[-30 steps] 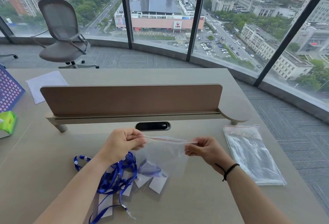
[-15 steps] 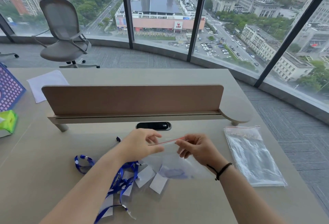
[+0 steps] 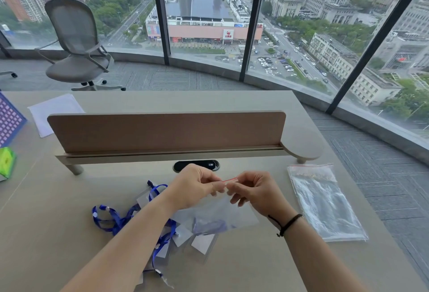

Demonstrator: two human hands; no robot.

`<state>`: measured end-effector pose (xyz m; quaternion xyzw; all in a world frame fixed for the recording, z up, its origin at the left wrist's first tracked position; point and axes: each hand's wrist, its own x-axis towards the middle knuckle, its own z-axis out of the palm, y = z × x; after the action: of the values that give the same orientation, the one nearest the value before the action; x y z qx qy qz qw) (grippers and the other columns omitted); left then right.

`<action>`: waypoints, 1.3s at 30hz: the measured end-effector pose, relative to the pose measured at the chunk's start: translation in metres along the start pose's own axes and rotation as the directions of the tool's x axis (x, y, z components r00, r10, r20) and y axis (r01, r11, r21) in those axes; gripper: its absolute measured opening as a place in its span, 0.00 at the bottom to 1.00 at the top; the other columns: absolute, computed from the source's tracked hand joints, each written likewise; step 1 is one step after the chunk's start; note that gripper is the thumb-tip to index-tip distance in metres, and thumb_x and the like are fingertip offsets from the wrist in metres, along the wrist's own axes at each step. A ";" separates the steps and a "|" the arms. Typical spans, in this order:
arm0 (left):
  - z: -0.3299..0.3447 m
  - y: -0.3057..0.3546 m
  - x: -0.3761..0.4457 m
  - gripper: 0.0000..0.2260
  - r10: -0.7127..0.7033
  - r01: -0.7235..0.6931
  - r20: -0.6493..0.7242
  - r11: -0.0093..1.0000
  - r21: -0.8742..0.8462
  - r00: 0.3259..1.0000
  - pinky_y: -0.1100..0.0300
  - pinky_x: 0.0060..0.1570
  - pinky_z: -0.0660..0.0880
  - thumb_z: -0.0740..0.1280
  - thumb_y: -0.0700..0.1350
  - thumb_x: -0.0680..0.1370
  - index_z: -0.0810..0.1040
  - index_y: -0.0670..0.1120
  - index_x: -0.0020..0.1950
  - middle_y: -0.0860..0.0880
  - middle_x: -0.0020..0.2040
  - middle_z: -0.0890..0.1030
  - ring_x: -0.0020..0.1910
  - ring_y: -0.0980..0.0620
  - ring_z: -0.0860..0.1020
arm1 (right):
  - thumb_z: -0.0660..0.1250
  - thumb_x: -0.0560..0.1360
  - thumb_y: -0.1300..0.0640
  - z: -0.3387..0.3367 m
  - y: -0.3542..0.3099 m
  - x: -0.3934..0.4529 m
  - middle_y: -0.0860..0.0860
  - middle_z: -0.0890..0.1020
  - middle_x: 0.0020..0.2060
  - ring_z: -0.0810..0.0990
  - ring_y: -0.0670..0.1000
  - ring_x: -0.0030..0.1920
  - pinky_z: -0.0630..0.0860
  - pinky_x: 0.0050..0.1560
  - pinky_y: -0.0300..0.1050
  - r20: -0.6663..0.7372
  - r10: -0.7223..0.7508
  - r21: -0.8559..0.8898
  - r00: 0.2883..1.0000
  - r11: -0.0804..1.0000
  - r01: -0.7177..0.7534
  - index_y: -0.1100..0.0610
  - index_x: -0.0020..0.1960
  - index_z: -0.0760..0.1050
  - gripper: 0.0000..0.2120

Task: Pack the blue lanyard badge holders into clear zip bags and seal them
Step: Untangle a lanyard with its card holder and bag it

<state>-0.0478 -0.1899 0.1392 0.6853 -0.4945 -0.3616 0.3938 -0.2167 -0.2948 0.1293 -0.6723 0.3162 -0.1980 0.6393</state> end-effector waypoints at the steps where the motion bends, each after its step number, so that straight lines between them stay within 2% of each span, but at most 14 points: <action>1: 0.000 0.001 0.000 0.04 0.003 -0.003 0.000 1.000 0.000 1.000 0.69 0.37 0.75 0.74 0.45 0.76 0.88 0.46 0.45 0.52 0.36 0.86 0.34 0.61 0.80 | 0.74 0.73 0.62 0.000 0.000 0.000 0.59 0.85 0.34 0.83 0.55 0.31 0.76 0.30 0.43 -0.002 -0.004 0.003 1.000 1.000 0.004 0.52 0.34 0.83 0.11; 8: -0.002 0.005 -0.003 0.04 0.016 -0.016 -0.002 1.000 -0.004 1.000 0.69 0.36 0.75 0.75 0.45 0.75 0.88 0.47 0.47 0.53 0.34 0.85 0.33 0.59 0.79 | 0.75 0.72 0.62 0.000 0.003 0.000 0.52 0.83 0.29 0.79 0.51 0.29 0.72 0.27 0.41 -0.015 -0.040 -0.016 0.999 0.999 0.039 0.52 0.33 0.83 0.11; 13: 0.001 0.005 -0.005 0.04 0.065 -0.065 -0.021 0.998 -0.014 0.998 0.65 0.39 0.78 0.76 0.45 0.74 0.88 0.46 0.47 0.49 0.36 0.86 0.35 0.55 0.82 | 0.75 0.71 0.62 0.000 0.004 -0.001 0.49 0.81 0.26 0.76 0.46 0.26 0.68 0.27 0.40 -0.005 -0.048 -0.046 0.999 0.998 0.048 0.58 0.35 0.82 0.07; 16: 0.001 0.005 -0.004 0.04 0.067 -0.066 -0.015 0.998 0.024 0.998 0.64 0.38 0.79 0.76 0.45 0.75 0.87 0.45 0.46 0.49 0.37 0.86 0.34 0.56 0.81 | 0.75 0.72 0.63 0.001 0.006 -0.001 0.47 0.79 0.24 0.74 0.42 0.24 0.67 0.28 0.34 0.004 -0.049 -0.074 0.999 0.996 0.049 0.62 0.36 0.81 0.06; 18: 0.002 0.006 -0.004 0.04 0.069 -0.068 -0.007 0.996 0.058 0.998 0.67 0.36 0.76 0.75 0.45 0.75 0.86 0.45 0.45 0.48 0.37 0.85 0.34 0.57 0.79 | 0.76 0.71 0.62 0.002 0.007 -0.001 0.48 0.80 0.25 0.75 0.44 0.26 0.68 0.30 0.35 -0.005 -0.060 -0.087 0.998 0.994 0.059 0.62 0.36 0.81 0.07; 20: 0.003 0.005 -0.005 0.04 0.063 -0.064 0.007 0.995 0.083 0.998 0.68 0.33 0.72 0.74 0.45 0.77 0.84 0.45 0.45 0.47 0.37 0.84 0.32 0.59 0.76 | 0.77 0.71 0.60 0.002 0.009 -0.001 0.52 0.80 0.28 0.75 0.48 0.28 0.70 0.33 0.41 -0.019 -0.070 -0.100 0.997 0.993 0.068 0.60 0.36 0.82 0.07; 23: 0.007 0.004 -0.008 0.05 0.039 -0.042 0.029 0.994 0.098 0.999 0.69 0.30 0.68 0.71 0.45 0.79 0.82 0.44 0.46 0.50 0.34 0.78 0.29 0.61 0.70 | 0.77 0.71 0.57 0.001 0.012 -0.002 0.56 0.75 0.27 0.68 0.53 0.29 0.63 0.31 0.44 -0.028 -0.065 -0.101 0.997 0.993 0.062 0.60 0.36 0.80 0.09; 27: 0.008 0.000 -0.009 0.07 0.014 -0.028 0.085 0.985 0.171 0.996 0.67 0.30 0.65 0.67 0.48 0.81 0.78 0.47 0.46 0.53 0.34 0.75 0.26 0.61 0.67 | 0.76 0.71 0.58 0.000 0.014 -0.004 0.51 0.69 0.24 0.61 0.51 0.27 0.57 0.29 0.42 -0.020 -0.068 -0.069 0.997 0.995 0.067 0.61 0.35 0.79 0.10; 32: -0.005 -0.013 -0.013 0.06 -0.043 0.013 0.107 0.964 0.265 0.993 0.68 0.33 0.67 0.65 0.46 0.82 0.77 0.51 0.45 0.56 0.34 0.74 0.28 0.62 0.69 | 0.77 0.68 0.54 -0.010 0.010 -0.009 0.58 0.76 0.29 0.69 0.53 0.34 0.65 0.38 0.49 -0.066 -0.076 -0.008 0.995 0.997 0.076 0.59 0.33 0.81 0.10; 36: -0.020 -0.033 -0.021 0.05 -0.115 0.080 0.101 0.951 0.299 0.988 0.65 0.38 0.70 0.65 0.47 0.82 0.78 0.50 0.48 0.54 0.38 0.78 0.33 0.59 0.70 | 0.75 0.70 0.62 -0.027 0.012 -0.018 0.59 0.82 0.33 0.76 0.53 0.38 0.70 0.45 0.47 -0.114 -0.048 0.097 0.992 0.994 0.059 0.62 0.34 0.81 0.08; 39: -0.027 -0.040 -0.025 0.05 -0.169 0.136 0.086 0.944 0.301 0.982 0.63 0.37 0.71 0.64 0.47 0.83 0.78 0.50 0.49 0.52 0.38 0.77 0.33 0.57 0.71 | 0.73 0.71 0.65 -0.038 0.014 -0.022 0.58 0.82 0.32 0.78 0.52 0.38 0.74 0.46 0.39 -0.159 -0.021 0.166 0.987 0.985 0.048 0.67 0.35 0.79 0.07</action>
<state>-0.0142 -0.1526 0.1171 0.7513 -0.5092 -0.3510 0.2303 -0.2602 -0.3071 0.1226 -0.6033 0.3356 -0.2874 0.6639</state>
